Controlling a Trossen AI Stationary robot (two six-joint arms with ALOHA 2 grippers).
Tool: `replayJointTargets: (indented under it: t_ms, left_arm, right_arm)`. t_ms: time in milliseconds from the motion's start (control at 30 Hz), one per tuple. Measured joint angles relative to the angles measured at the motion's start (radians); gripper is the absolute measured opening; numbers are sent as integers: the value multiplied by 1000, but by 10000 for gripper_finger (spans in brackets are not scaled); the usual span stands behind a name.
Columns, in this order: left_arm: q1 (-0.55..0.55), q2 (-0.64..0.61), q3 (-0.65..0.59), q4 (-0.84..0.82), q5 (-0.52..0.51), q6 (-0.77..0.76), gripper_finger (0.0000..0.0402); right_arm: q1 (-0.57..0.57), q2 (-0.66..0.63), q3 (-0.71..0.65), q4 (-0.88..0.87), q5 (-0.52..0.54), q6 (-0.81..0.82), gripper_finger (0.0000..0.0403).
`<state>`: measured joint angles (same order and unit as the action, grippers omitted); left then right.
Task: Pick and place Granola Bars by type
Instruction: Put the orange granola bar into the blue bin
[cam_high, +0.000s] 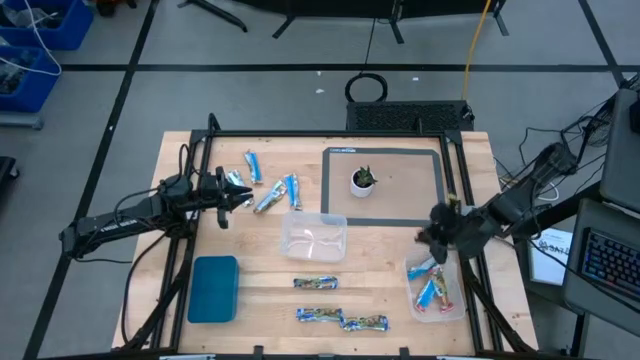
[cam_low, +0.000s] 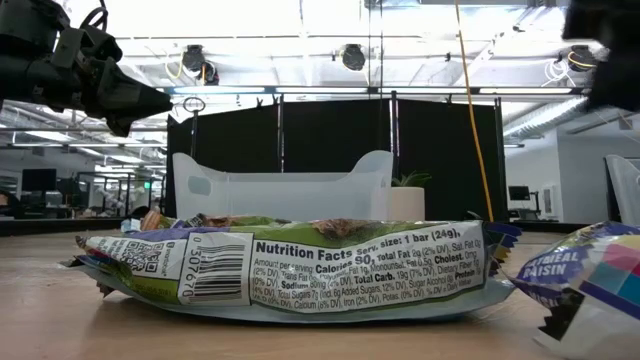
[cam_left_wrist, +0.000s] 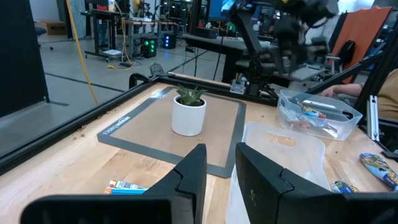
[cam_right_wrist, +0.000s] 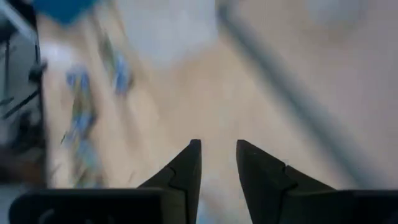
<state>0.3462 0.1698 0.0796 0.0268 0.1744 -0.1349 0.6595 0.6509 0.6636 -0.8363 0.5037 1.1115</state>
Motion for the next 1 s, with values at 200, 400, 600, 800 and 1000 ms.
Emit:
replayJointTargets:
  t_ms: [200,400,600,800,1000]
  left_arm:
    - [0,0,0,0,0,0,93]
    - [0,0,0,0,0,0,93]
    - [0,0,0,0,0,0,93]
    - [0,0,0,0,0,0,93]
    - [0,0,0,0,0,0,93]
  right_arm:
    - [-102,-132,0,137,450,-484,88]
    - [-238,-244,-9,236,587,-715,82]
    - [-388,-337,-104,368,585,-823,81]
    - [-544,-392,-252,675,327,-1030,81]
    - [-685,-407,-354,815,162,-1143,82]
